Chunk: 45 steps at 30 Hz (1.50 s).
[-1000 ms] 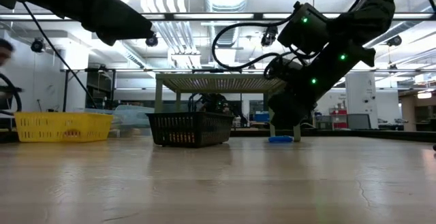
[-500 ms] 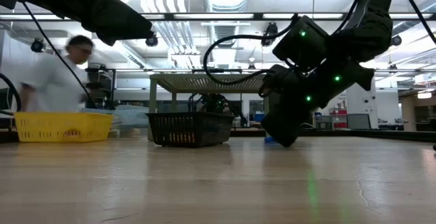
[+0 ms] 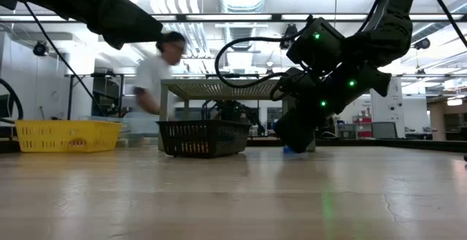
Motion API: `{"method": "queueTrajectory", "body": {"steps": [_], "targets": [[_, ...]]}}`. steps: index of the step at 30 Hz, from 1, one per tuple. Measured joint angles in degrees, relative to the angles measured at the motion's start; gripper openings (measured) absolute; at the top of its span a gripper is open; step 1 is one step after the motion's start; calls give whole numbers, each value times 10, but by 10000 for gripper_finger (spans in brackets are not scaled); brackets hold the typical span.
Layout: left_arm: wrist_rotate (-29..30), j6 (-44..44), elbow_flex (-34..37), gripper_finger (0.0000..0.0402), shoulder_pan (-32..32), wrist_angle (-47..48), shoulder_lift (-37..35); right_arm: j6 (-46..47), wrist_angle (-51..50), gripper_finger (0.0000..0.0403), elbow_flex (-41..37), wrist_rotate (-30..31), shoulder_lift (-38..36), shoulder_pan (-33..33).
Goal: Pick & Place Office Desk Supplies
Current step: Put the blue spring rubber band into the yellow bin
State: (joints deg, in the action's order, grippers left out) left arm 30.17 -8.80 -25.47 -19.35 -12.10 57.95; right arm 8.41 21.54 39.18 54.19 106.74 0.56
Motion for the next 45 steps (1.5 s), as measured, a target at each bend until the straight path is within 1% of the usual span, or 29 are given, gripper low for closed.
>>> {"method": "queueTrajectory", "body": {"steps": [2,8,13,19,23,27,35,45], "targets": [[0,0,0,189,0,0,0,2,-2,8,0,-4,0,-5],[0,-2,0,189,0,0,0,21,-12,8,0,-53,0,-22],[0,-2,0,189,0,0,0,53,-47,8,0,-67,0,-34],[0,-2,0,189,0,0,0,52,-48,8,0,-89,0,-37],[0,-2,0,189,0,0,0,47,-49,8,0,-141,-2,-37],[0,-2,0,189,0,0,0,35,-49,8,0,-173,-3,-22],[0,-1,0,189,0,0,0,34,-52,8,-1,-199,-10,26],[0,-1,0,189,0,0,0,34,-66,8,-1,-308,-33,88]]}}
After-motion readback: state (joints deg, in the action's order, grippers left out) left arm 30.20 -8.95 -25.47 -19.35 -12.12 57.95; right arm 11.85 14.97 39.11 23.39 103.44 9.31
